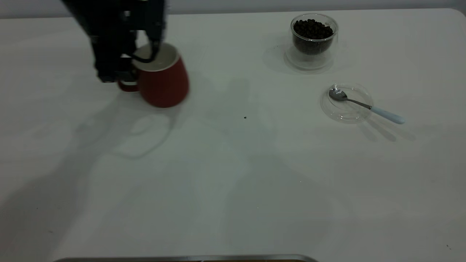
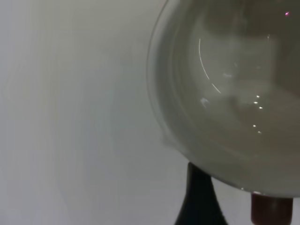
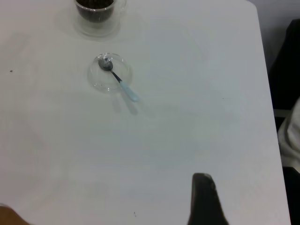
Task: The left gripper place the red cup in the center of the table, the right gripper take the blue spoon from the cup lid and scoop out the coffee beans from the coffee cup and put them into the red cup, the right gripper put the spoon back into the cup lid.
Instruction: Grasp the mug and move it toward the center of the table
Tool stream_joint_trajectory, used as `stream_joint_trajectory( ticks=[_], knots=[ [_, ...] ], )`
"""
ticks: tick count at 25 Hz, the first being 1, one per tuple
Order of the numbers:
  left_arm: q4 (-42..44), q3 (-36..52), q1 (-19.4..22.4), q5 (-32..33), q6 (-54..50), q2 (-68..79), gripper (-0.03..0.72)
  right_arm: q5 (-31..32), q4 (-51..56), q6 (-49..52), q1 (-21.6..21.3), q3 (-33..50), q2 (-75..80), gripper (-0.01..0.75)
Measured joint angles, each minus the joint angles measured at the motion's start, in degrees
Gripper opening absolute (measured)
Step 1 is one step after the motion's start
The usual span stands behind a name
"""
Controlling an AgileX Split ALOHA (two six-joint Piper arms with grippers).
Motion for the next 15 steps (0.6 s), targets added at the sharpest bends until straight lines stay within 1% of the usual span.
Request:
stream_joint_trajectory(
  ticks=[7,12,13,15],
  knots=[
    [-0.2,-4.3,-5.1,0.3,-0.6,1.4,0.587,0.0,0.0,0.0,0.0,0.0,0.0,0.515],
    [-0.2,-5.1,-8.3,0.1,-1.0,1.4,0.587,0.0,0.0,0.0,0.0,0.0,0.0,0.515],
    [-0.2,-5.1,-8.7,0.6,-1.6,1.2,0.587,0.0,0.0,0.0,0.0,0.0,0.0,0.515],
    [-0.2,-5.1,-9.5,3.8,-3.8,-0.1,0.587,0.0,0.0,0.0,0.0,0.0,0.0,0.515]
  ],
)
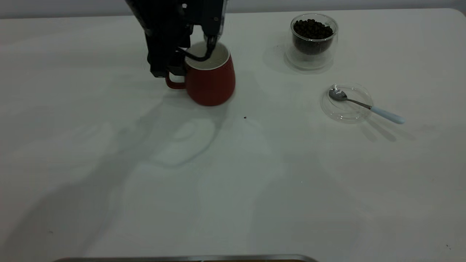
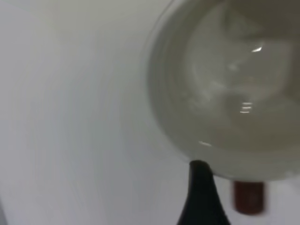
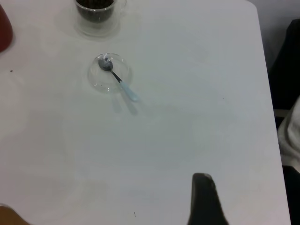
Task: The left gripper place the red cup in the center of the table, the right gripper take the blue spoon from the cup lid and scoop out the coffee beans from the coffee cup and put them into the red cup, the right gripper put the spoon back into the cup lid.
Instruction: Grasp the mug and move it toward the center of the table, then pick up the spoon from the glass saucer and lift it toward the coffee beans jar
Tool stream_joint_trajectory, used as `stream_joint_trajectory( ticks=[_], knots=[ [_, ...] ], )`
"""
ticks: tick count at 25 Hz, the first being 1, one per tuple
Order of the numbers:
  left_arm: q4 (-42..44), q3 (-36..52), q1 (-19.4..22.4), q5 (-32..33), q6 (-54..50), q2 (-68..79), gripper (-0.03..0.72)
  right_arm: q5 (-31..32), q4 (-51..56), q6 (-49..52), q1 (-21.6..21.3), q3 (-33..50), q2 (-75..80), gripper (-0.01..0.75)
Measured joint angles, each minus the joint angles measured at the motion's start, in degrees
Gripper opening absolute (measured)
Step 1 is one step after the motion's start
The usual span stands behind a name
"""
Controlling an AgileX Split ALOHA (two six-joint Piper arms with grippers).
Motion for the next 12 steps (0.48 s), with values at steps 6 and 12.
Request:
stream_joint_trajectory(
  ticks=[6,12],
  knots=[
    [0.0,0.0,-0.3,12.5,-13.2,-12.7,0.587,0.0,0.0,0.0,0.0,0.0,0.0,0.515],
    [0.0,0.0,-0.3,29.2,-34.0,-28.9,0.587,0.0,0.0,0.0,0.0,0.0,0.0,0.515]
  ],
)
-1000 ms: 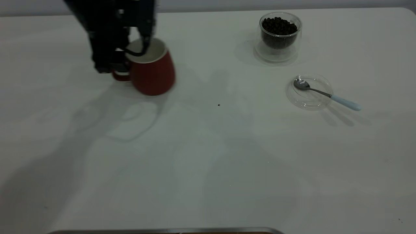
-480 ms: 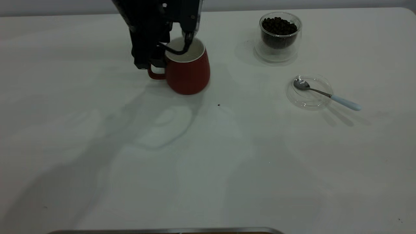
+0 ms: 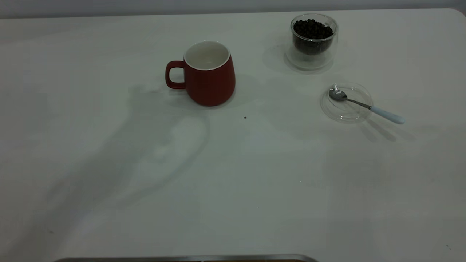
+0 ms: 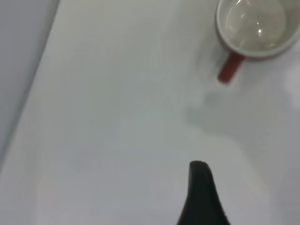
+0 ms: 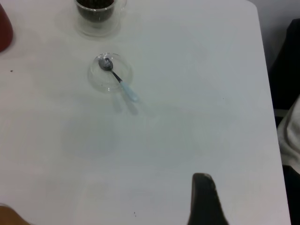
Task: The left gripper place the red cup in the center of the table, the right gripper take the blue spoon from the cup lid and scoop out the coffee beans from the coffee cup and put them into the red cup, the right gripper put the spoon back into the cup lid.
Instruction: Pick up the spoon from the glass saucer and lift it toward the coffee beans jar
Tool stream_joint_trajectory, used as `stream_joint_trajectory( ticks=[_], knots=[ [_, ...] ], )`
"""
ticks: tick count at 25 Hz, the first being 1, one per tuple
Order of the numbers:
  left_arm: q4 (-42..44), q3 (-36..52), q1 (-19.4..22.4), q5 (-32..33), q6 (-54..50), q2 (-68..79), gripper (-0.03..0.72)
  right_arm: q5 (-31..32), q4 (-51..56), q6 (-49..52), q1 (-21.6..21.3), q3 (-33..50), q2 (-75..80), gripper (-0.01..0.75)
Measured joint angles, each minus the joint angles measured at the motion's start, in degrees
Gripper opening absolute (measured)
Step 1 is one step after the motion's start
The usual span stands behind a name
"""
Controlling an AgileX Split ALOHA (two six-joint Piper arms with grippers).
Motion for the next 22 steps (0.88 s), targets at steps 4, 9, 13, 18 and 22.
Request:
stream_joint_trajectory(
  ticks=[4,9,13,18,22],
  knots=[
    [2.5,0.0,0.0,13.0,-13.5,-11.6,0.587,0.0,0.0,0.0,0.0,0.0,0.0,0.515],
    [7.9,0.0,0.0,19.6,-22.1,-24.6,0.587,0.0,0.0,0.0,0.0,0.0,0.0,0.516],
    [7.9,0.0,0.0,19.6,-23.8,-33.1,0.587,0.0,0.0,0.0,0.0,0.0,0.0,0.516],
    [2.0,0.3,0.0,19.6,-24.2,-42.3,0.587,0.0,0.0,0.0,0.0,0.0,0.0,0.516],
    [-4.7,6.2,0.0,19.6,-24.1,-52.2,0.587,0.0,0.0,0.0,0.0,0.0,0.0,0.516]
  ],
)
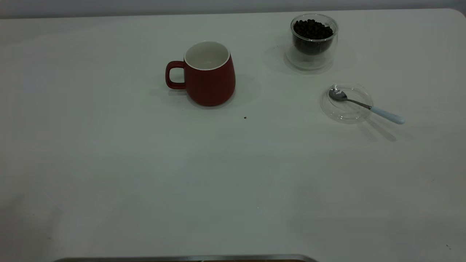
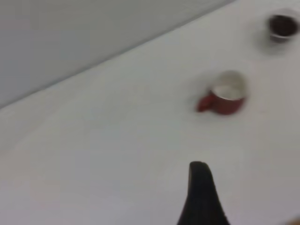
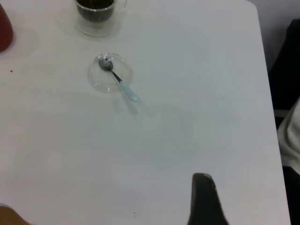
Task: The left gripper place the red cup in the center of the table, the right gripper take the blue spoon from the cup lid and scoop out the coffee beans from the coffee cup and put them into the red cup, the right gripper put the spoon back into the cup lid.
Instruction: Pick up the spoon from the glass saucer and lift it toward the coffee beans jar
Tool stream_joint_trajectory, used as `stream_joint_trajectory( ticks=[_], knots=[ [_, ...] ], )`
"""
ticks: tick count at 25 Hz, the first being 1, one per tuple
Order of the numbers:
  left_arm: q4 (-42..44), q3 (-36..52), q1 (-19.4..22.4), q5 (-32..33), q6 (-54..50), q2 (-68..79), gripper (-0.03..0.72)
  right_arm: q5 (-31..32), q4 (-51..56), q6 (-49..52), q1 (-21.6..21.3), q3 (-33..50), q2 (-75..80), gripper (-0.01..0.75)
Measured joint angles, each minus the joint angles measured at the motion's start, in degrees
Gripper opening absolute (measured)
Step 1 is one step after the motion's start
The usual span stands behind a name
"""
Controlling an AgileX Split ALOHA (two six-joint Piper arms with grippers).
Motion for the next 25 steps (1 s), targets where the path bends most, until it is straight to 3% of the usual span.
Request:
stream_joint_trajectory(
  ticks=[8,16,19,25],
  knots=[
    [-4.0,22.4,0.0,0.0,0.1,-22.0,0.587,0.0,0.0,0.0,0.0,0.0,0.0,0.516],
    [-4.2,37.4,0.3,0.0,-0.7,-37.8,0.587,0.0,0.0,0.0,0.0,0.0,0.0,0.516],
    [-4.2,41.9,4.7,0.0,-1.5,-41.2,0.587,0.0,0.0,0.0,0.0,0.0,0.0,0.516],
    [-4.2,47.5,19.7,-0.2,-2.0,-44.8,0.587,0.0,0.0,0.0,0.0,0.0,0.0,0.516]
  ],
)
